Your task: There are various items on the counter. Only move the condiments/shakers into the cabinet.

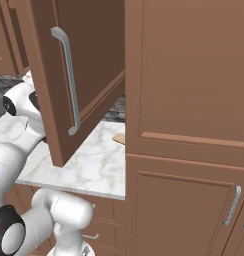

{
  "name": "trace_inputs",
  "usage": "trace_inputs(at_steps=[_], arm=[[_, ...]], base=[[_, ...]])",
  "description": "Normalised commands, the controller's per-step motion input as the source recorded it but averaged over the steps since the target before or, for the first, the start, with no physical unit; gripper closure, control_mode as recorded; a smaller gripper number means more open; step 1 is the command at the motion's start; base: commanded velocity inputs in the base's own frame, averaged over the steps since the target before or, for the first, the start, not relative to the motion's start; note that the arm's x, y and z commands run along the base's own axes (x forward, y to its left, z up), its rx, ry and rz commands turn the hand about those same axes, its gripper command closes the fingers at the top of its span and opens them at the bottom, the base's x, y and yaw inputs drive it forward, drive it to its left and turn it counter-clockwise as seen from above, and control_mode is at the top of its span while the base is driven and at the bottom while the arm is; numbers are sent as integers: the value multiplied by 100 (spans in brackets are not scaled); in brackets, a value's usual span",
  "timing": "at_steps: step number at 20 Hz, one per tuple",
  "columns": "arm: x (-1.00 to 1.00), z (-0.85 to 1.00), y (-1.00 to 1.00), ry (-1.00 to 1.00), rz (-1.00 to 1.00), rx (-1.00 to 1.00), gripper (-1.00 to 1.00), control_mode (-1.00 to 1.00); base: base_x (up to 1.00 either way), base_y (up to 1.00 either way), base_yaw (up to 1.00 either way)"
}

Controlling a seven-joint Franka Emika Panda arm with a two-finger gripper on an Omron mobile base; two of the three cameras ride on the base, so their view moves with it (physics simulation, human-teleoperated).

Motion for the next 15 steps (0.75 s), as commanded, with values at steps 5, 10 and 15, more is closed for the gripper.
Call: trace_inputs(at_steps=[5, 10, 15], arm=[[-69, -9, 11, -9, -5, 2, -100, -100], [-53, 1, 10, -3, 4, 0, -100, -100], [-100, 11, 46, 14, 6, -1, -100, -100]], base=[[0, 0, 0], [0, 0, 0], [0, 0, 0]])
